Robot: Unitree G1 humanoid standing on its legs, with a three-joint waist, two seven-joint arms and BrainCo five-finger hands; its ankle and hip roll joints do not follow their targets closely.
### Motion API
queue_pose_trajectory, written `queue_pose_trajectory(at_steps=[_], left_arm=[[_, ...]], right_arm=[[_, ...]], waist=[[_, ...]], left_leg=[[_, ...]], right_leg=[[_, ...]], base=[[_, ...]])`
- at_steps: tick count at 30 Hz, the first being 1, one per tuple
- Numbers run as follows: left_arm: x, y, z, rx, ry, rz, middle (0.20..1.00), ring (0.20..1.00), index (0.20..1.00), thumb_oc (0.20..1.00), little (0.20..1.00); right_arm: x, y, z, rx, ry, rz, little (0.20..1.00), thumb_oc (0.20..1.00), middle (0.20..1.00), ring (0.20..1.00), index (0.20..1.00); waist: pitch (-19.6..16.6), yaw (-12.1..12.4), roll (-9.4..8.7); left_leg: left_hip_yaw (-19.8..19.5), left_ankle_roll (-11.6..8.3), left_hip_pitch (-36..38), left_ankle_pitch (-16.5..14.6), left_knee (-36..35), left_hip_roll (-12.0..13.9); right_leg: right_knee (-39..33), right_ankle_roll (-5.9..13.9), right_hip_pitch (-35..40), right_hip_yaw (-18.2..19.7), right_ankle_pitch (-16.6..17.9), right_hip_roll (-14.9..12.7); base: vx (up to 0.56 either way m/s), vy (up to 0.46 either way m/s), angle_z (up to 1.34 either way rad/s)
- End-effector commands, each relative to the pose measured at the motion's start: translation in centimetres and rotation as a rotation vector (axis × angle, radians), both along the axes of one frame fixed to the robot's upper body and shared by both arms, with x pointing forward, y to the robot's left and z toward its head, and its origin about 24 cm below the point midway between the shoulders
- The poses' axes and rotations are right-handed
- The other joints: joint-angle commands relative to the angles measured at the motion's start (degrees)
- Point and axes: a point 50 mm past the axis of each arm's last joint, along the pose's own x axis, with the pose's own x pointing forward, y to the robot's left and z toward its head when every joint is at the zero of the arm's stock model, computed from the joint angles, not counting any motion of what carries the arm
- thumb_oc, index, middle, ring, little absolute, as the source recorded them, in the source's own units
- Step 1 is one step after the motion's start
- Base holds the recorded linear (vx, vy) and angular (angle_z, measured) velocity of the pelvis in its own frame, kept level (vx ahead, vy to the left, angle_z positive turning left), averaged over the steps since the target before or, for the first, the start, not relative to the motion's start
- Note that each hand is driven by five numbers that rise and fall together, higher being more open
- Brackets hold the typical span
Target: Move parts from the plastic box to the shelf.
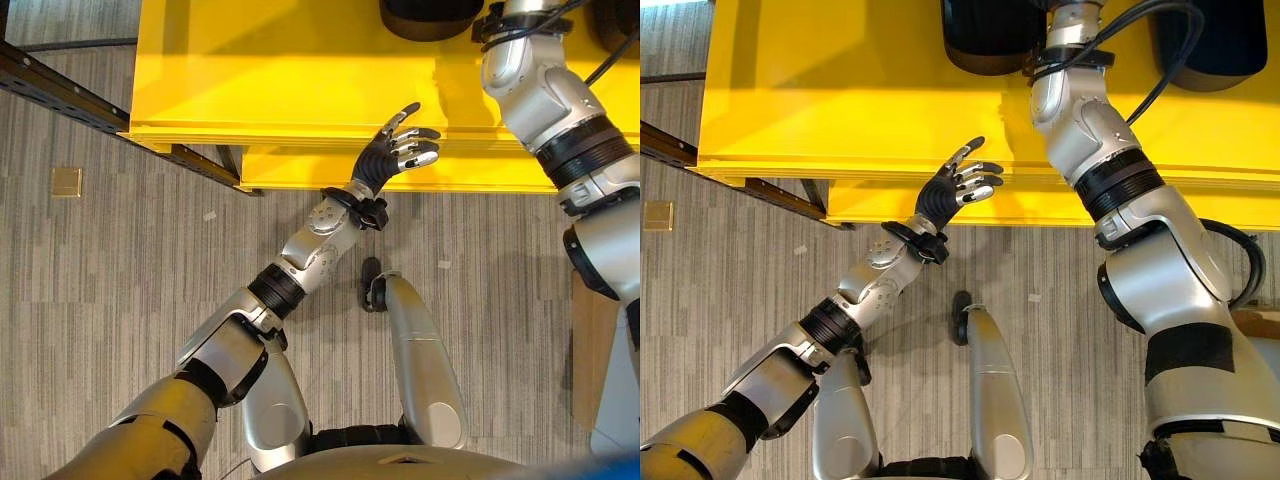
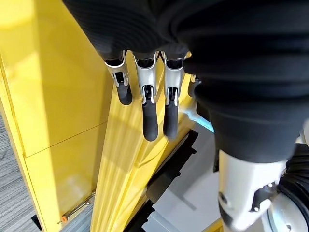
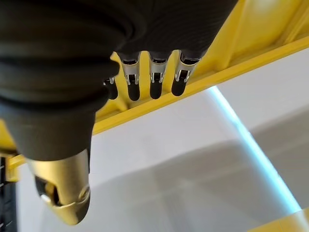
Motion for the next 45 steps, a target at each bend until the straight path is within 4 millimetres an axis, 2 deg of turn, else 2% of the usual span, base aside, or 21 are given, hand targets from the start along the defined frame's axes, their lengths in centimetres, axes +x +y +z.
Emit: queue_pose_trajectory(at_steps=[1,4,8,15,23,30,36,37,41,45], left_arm=[[-0.4,-0.2,2.7,-0.101,-0.141,0.001,1.000,1.000,1.000,1.000,1.000],[-0.3,0.0,2.7,-0.100,-0.143,0.009,1.000,1.000,1.000,1.000,1.000],[-0.3,0.0,2.8,-0.098,-0.148,0.011,1.000,1.000,1.000,1.000,1.000],[-0.5,-0.1,3.1,-0.097,-0.156,0.012,1.000,1.000,1.000,1.000,1.000],[-0.4,-0.1,3.3,-0.100,-0.158,0.010,1.000,1.000,1.000,1.000,1.000],[-0.6,0.0,3.3,-0.096,-0.165,0.006,1.000,1.000,1.000,1.000,1.000],[-0.7,0.0,3.5,-0.107,-0.166,0.004,1.000,1.000,1.000,1.000,1.000],[-0.6,0.0,3.6,-0.109,-0.171,0.005,1.000,1.000,1.000,1.000,1.000],[-0.7,-0.1,3.9,-0.115,-0.176,0.010,1.000,1.000,1.000,1.000,1.000],[-0.8,-0.1,4.0,-0.121,-0.177,0.017,1.000,1.000,1.000,1.000,1.000]], right_arm=[[0.7,-0.4,-1.7,-0.063,0.104,-0.044,1.000,1.000,1.000,1.000,1.000],[1.2,-0.8,-2.4,0.001,0.163,-0.054,1.000,1.000,1.000,1.000,1.000],[1.5,-0.8,-2.7,-0.008,0.185,-0.066,1.000,1.000,1.000,1.000,1.000],[2.4,-1.6,-3.9,0.029,0.326,-0.124,1.000,1.000,1.000,1.000,1.000],[2.4,-0.9,-3.0,-0.111,0.300,-0.173,1.000,1.000,1.000,1.000,1.000],[2.9,-0.2,-4.9,-0.132,0.442,-0.126,1.000,1.000,1.000,1.000,1.000],[2.6,0.0,-4.6,-0.125,0.363,-0.168,1.000,1.000,1.000,1.000,1.000],[2.5,-0.3,-4.3,-0.067,0.333,-0.158,1.000,1.000,1.000,1.000,1.000],[2.2,0.2,-3.9,-0.016,0.303,-0.078,1.000,1.000,1.000,1.000,1.000],[1.3,0.9,-2.9,-0.037,0.265,-0.013,1.000,1.000,1.000,1.000,1.000]], waist=[[-2.6,-0.6,1.10],[-2.5,-0.5,1.13],[-2.7,-0.5,1.15],[-3.1,-0.6,1.29],[-3.4,-0.3,1.59],[-3.4,-0.4,1.42],[-3.2,-0.5,1.66],[-3.2,-0.6,1.74],[-3.2,-0.7,1.75],[-3.4,-1.4,1.64]], left_leg=[[-1.8,1.12,-2.6,11.1,-9.1,2.9],[-1.7,1.09,-2.4,11.1,-9.4,2.9],[-1.7,1.02,-2.2,11.1,-9.7,2.7],[-1.0,0.97,-1.2,10.7,-10.3,2.5],[-0.9,0.98,-0.9,10.2,-10.2,2.1],[-0.6,0.93,-0.5,10.6,-10.9,2.2],[-0.3,0.98,-0.1,10.7,-11.3,2.1],[-0.3,0.94,-0.1,10.9,-11.6,2.1],[-0.1,0.85,0.0,11.0,-12.0,2.1],[0.3,0.75,0.5,11.0,-12.6,2.0]], right_leg=[[6.9,7.45,2.8,-2.2,-3.5,-3.6],[5.8,7.33,3.2,-2.2,-2.9,-3.6],[5.0,7.43,3.4,-2.2,-2.4,-3.6],[2.3,7.62,4.5,-1.9,-1.0,-3.7],[0.6,7.85,5.3,-1.9,-0.1,-4.1],[-0.3,7.79,5.7,-1.9,0.3,-4.2],[-1.1,7.82,5.9,-1.7,0.8,-4.1],[-1.5,7.90,5.9,-1.7,1.0,-4.1],[-2.3,7.94,6.1,-1.6,1.3,-4.1],[-3.3,8.10,6.3,-1.4,1.7,-4.0]], base=[[-0.05,0.016,0.00],[-0.03,0.019,-0.01],[-0.01,0.006,-0.01],[-0.03,0.032,-0.01],[0.00,0.004,0.00],[-0.02,0.007,0.01],[-0.02,0.011,0.00],[-0.04,0.034,0.00],[-0.02,0.016,-0.01],[-0.01,0.040,-0.02]])
